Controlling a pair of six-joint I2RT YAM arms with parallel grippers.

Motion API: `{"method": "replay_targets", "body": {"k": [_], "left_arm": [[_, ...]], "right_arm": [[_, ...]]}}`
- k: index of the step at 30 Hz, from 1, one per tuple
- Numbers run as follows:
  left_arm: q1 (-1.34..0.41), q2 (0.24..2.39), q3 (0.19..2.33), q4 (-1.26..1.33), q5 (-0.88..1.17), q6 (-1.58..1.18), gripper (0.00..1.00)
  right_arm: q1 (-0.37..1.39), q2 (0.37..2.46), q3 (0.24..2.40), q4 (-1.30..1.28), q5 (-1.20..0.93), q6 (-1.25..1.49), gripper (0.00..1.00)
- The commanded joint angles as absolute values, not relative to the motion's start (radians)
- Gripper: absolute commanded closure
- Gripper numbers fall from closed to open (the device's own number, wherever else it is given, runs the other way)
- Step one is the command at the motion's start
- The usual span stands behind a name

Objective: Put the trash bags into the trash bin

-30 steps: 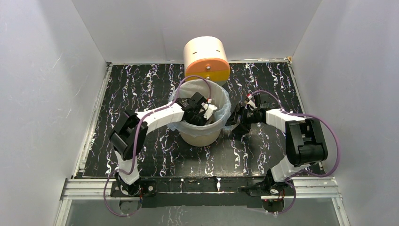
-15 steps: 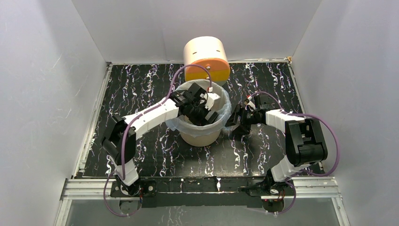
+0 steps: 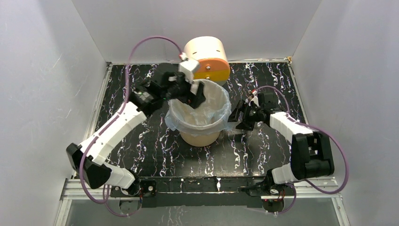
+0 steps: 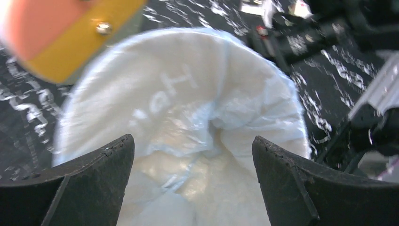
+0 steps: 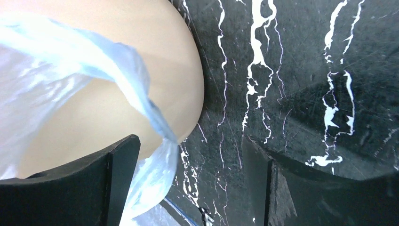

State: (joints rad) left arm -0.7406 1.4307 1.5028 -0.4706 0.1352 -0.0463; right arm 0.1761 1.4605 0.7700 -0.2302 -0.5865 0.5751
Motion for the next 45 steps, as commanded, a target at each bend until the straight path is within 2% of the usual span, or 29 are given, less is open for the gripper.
{"method": "replay_targets", "body": {"k": [1,4,6,8,11,13,18,22,27,32,38,45], "left_arm": [[-0.532,1.319,1.508,-0.404,0.194,-0.138,0.07],[-0.371,1.262,1.492,-0.386,0.246,-0.162,0.07],[-0.27,1.261,1.505,-0.472,0.209,-0.173,0.07],[-0.115,1.246,1.425,-0.481,0.21,-0.217,0.07],[0.157,1.199,1.195,-0.355,0.476,-0.345,0.07],[0.217,1.176,1.029,-0.24,0.642,-0.417,0.08],[0.218,1.13,0.67,0.205,0.882,-0.68,0.11],[0.179,1.149,0.553,0.414,0.923,-0.787,0.11],[0.024,1.264,0.564,0.415,0.86,-0.74,0.12],[0.019,1.269,0.584,0.282,0.697,-0.693,0.16],[-0.018,1.339,0.547,0.315,0.715,-0.679,0.2],[-0.074,1.37,0.515,0.47,0.703,-0.752,0.19]], "right_arm": [[0.173,1.344,0.784,-0.237,-0.491,0.583,0.1],[0.172,1.299,0.79,-0.256,-0.435,0.58,0.08],[0.171,1.276,0.799,-0.279,-0.405,0.571,0.07],[0.169,1.256,0.803,-0.29,-0.374,0.571,0.07],[0.169,1.237,0.8,-0.287,-0.356,0.572,0.07],[0.169,1.236,0.805,-0.29,-0.349,0.572,0.07],[0.167,1.257,0.81,-0.267,-0.403,0.587,0.06],[0.167,1.289,0.802,-0.221,-0.509,0.621,0.07],[0.167,1.321,0.793,-0.181,-0.597,0.65,0.07],[0.167,1.338,0.797,-0.206,-0.645,0.64,0.1],[0.167,1.337,0.771,-0.208,-0.632,0.645,0.09],[0.167,1.347,0.78,-0.206,-0.65,0.662,0.09]]}}
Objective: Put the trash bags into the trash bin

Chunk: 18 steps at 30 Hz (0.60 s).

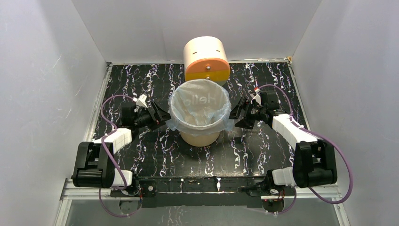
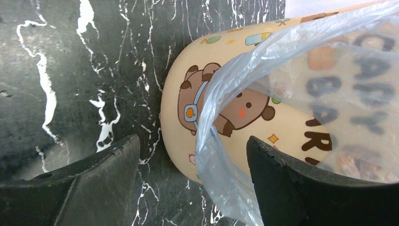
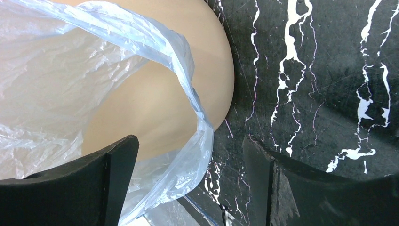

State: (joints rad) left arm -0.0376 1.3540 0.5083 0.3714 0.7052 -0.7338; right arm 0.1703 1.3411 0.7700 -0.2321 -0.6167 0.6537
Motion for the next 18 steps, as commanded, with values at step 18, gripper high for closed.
{"method": "replay_targets", "body": {"k": [18], "left_arm": [[-0.144,1.329,0.467,0.311,0.535,-0.611,0.37]], "right_arm": [[0.166,1.432,0.776,-0.28,-0.612,0.604,0.15]]}}
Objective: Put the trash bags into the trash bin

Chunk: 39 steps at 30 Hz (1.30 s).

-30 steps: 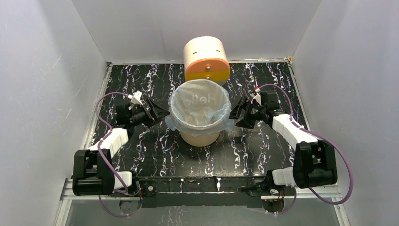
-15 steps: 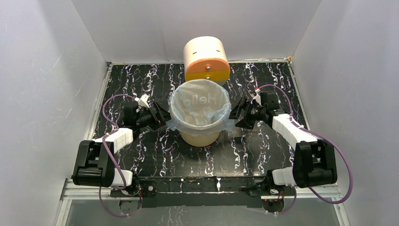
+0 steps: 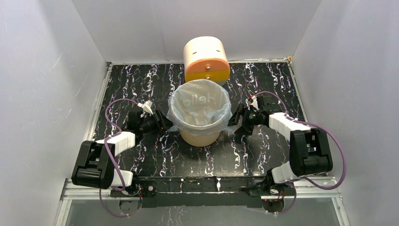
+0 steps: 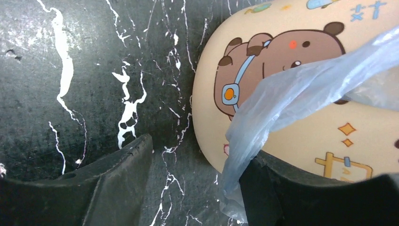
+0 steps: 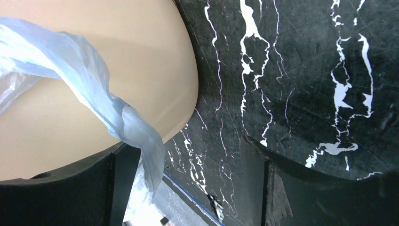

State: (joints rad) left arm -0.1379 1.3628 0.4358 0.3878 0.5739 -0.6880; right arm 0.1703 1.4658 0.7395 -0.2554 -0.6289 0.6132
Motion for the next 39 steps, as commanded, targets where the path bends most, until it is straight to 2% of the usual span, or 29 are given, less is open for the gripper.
{"method": "replay_targets", "body": {"k": [1,4,8,10,18,22,25,32,36,39], "left_arm": [[-0.144,1.326,0.492,0.269,0.527,-0.587,0.34],[-0.144,1.279,0.563,0.15,0.511,-0.53,0.3],[-0.143,1.187,0.614,0.053,0.444,-0.507,0.12],[-0.143,1.144,0.621,0.02,0.376,-0.503,0.09],[-0.143,1.005,0.635,-0.111,0.173,-0.515,0.08],[-0.143,0.985,0.691,-0.254,-0.029,-0.549,0.07],[-0.143,0.947,0.72,-0.318,-0.107,-0.523,0.06],[-0.143,0.839,0.784,-0.379,-0.177,-0.449,0.05],[-0.143,0.816,0.858,-0.394,-0.066,-0.346,0.05],[-0.143,0.823,0.916,-0.41,-0.064,-0.337,0.05]], "right_arm": [[0.167,1.41,0.792,-0.318,-0.548,0.611,0.15],[0.166,1.241,0.77,-0.313,-0.383,0.623,0.09],[0.165,1.059,0.76,-0.323,-0.229,0.61,0.04],[0.166,1.023,0.763,-0.334,-0.202,0.596,0.03],[0.164,0.95,0.758,-0.345,-0.173,0.572,0.01],[0.165,0.907,0.762,-0.343,-0.174,0.524,0.01],[0.165,0.866,0.743,-0.317,-0.17,0.51,0.01],[0.165,0.832,0.739,-0.272,-0.263,0.518,0.01],[0.164,0.836,0.812,-0.343,-0.193,0.474,0.01],[0.166,0.832,0.875,-0.393,-0.159,0.429,0.01]]}}
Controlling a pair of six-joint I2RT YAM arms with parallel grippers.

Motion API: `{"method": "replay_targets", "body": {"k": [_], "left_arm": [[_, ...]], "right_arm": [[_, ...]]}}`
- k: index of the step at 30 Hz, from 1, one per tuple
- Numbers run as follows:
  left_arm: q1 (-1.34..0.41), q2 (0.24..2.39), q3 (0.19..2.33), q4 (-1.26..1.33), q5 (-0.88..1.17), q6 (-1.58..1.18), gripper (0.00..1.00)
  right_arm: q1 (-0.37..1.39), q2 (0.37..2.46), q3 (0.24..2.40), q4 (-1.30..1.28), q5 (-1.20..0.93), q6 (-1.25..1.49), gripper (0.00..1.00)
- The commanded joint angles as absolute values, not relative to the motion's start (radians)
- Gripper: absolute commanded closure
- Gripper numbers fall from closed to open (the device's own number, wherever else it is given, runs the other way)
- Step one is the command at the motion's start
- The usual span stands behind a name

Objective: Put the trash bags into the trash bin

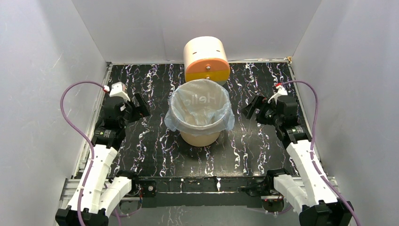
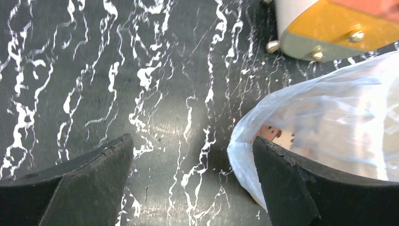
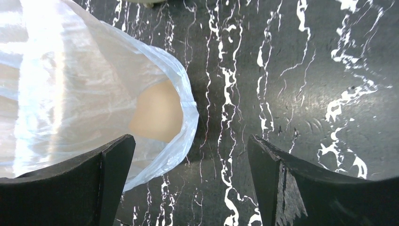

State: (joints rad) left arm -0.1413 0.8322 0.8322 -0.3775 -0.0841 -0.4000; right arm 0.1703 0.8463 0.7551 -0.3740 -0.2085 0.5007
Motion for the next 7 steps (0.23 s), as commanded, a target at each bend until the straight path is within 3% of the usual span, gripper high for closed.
{"method": "replay_targets", "body": {"k": [1,7], "left_arm": [[-0.143,0.825,0.929,-0.421,-0.07,-0.335,0.05],[-0.143,0.823,0.956,-0.467,-0.103,-0.312,0.06]], "right_arm": [[0.166,0.828,0.893,-0.406,-0.157,0.418,0.01],[0.166,0.812,0.934,-0.43,-0.152,0.413,0.01]]}}
